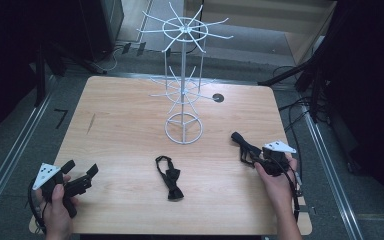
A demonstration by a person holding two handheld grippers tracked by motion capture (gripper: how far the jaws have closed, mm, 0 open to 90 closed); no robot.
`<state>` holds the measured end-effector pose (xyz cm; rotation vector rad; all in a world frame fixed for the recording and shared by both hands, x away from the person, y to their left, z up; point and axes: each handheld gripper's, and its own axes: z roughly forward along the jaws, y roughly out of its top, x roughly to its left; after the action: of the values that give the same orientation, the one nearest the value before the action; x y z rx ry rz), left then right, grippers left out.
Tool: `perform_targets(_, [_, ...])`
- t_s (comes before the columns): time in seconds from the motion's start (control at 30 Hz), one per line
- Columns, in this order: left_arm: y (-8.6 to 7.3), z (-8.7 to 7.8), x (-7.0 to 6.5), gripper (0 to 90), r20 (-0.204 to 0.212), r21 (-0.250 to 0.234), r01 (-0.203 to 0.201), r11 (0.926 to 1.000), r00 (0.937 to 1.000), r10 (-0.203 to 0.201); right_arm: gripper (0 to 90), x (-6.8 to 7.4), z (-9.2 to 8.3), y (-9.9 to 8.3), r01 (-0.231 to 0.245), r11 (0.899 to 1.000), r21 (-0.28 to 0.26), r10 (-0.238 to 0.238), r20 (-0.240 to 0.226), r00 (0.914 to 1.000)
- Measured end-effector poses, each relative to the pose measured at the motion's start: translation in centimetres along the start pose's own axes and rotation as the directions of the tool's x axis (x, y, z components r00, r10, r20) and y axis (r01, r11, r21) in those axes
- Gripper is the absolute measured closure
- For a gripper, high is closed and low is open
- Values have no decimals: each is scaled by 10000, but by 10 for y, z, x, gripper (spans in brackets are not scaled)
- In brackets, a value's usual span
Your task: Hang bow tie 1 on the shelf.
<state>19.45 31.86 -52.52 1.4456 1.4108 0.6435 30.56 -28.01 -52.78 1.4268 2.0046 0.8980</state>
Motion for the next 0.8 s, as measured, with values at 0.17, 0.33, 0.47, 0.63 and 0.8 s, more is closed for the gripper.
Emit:
perform_targets(0.17, [0, 0, 0, 92, 15, 28, -21, 10000, 10000, 21, 479, 1, 7, -1, 26, 9997, 251, -25, -31, 10000])
perform_targets(0.33, [0, 0, 0, 93, 20, 26, -17, 10000, 10000, 17, 485, 0, 15, -3, 25, 9986, 532, -29, 83, 10000])
perform_targets(0.47, [0, 0, 0, 92, 18, 30, -17, 10000, 10000, 17, 566, -2, 17, -4, 3, 9984, 569, -6, 43, 10000])
perform_targets(0.63, [0, 0, 0, 92, 25, 25, -16, 10000, 10000, 15, 744, -1, 17, -4, -98, 9982, 596, 123, -420, 9990])
perform_targets(0.8, [0, 0, 1, 92, 29, 8, 29, 10000, 10000, -29, 840, 7, 16, -3, 245, 9981, 566, -232, -249, 9994])
